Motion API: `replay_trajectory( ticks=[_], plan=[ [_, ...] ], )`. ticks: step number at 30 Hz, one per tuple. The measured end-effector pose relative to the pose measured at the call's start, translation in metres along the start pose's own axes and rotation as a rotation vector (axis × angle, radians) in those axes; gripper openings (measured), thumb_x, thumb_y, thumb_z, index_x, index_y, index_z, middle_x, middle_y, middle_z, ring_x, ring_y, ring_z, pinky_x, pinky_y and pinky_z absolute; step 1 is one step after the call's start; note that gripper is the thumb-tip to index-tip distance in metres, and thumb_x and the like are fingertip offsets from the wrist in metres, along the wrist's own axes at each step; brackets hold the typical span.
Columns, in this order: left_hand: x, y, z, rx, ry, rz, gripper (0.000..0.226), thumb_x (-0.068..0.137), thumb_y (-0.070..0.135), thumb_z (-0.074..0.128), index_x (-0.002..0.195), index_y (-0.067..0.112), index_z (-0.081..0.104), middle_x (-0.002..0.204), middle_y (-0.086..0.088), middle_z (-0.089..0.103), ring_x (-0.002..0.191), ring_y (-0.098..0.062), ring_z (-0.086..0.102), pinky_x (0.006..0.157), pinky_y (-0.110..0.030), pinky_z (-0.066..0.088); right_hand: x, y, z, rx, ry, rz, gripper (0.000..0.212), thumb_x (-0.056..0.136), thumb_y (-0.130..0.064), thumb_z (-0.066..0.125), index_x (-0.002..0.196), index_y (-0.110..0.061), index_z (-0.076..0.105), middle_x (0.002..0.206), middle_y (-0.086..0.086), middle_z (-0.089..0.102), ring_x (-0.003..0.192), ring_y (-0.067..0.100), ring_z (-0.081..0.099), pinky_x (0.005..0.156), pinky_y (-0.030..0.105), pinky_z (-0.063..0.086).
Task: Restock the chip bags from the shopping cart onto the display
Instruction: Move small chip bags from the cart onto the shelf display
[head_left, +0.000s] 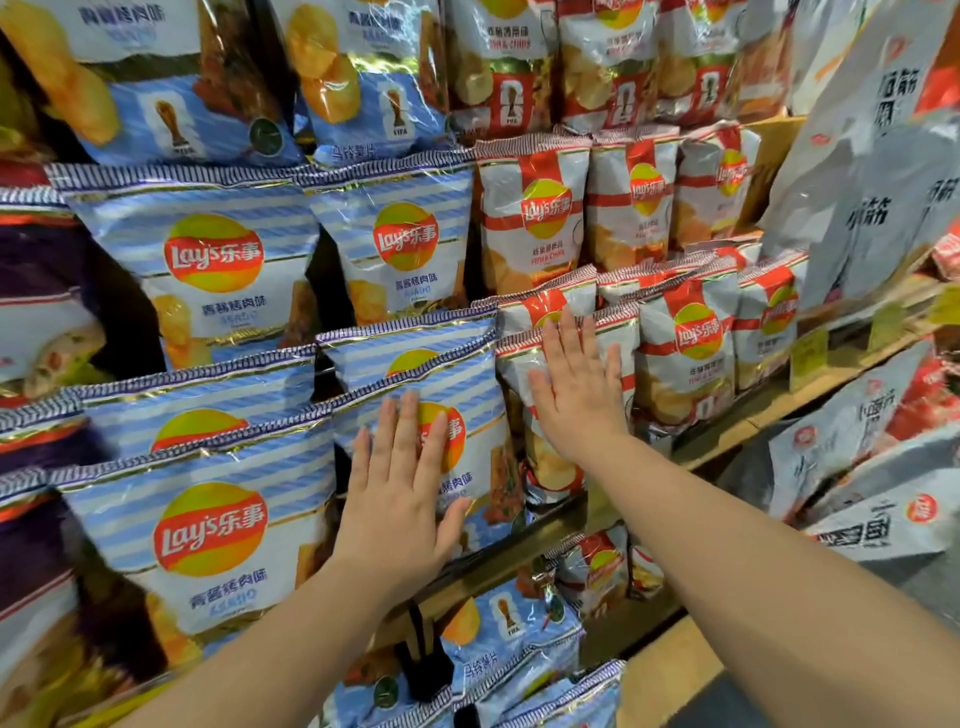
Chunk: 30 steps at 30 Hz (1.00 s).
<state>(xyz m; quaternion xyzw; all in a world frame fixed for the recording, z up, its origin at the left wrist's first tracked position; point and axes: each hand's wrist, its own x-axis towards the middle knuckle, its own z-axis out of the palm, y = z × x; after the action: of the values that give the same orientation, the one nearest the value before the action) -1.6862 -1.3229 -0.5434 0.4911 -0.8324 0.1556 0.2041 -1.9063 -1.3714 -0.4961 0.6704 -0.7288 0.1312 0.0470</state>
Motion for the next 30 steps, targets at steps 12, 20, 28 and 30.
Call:
replay_trajectory(
  ticks=[12, 20, 28, 30],
  plan=[
    [-0.005, -0.011, -0.078, 0.007, 0.074, 0.039, 0.070, 0.099, 0.050, 0.011, 0.150, 0.001, 0.011, 0.157, -0.016, 0.004, 0.145, -0.031, 0.008, 0.116, -0.043, 0.005, -0.028, -0.049, -0.057, 0.230, 0.264, -0.197, 0.063, 0.090, -0.045, 0.004, 0.143, -0.013, -0.011, 0.151, -0.004, -0.019, 0.140, 0.007, -0.019, 0.111, 0.024, -0.024],
    [0.044, -0.103, -0.146, 0.111, 0.058, -0.234, 0.077, 0.089, 0.055, 0.014, 0.148, 0.008, 0.001, 0.155, -0.011, -0.008, 0.145, -0.018, -0.016, 0.113, -0.033, -0.015, 0.039, -0.123, -0.111, 0.189, 0.233, -0.413, 0.065, 0.091, -0.044, 0.005, 0.146, -0.013, -0.011, 0.150, -0.004, -0.022, 0.139, 0.009, -0.023, 0.114, 0.033, -0.017],
    [0.124, -0.122, -0.103, 0.271, -0.197, -0.378, 0.069, 0.097, 0.056, 0.013, 0.136, 0.025, -0.034, 0.135, -0.002, -0.049, 0.125, -0.019, -0.043, 0.107, -0.048, -0.024, 0.125, -0.115, -0.045, 0.078, 0.331, -0.658, 0.059, 0.101, -0.045, 0.008, 0.149, -0.015, 0.022, 0.153, 0.002, 0.014, 0.146, 0.023, 0.010, 0.114, 0.043, 0.000],
    [0.136, -0.131, -0.090, 0.314, -0.235, -0.370, 0.071, 0.095, 0.061, 0.012, 0.130, 0.032, -0.043, 0.133, -0.003, -0.055, 0.121, -0.022, -0.049, 0.107, -0.053, -0.022, 0.139, -0.113, -0.035, 0.037, 0.405, -0.713, 0.057, 0.102, -0.045, 0.006, 0.148, -0.015, 0.023, 0.154, 0.000, 0.019, 0.147, 0.016, 0.001, 0.115, 0.044, 0.002]
  ],
)
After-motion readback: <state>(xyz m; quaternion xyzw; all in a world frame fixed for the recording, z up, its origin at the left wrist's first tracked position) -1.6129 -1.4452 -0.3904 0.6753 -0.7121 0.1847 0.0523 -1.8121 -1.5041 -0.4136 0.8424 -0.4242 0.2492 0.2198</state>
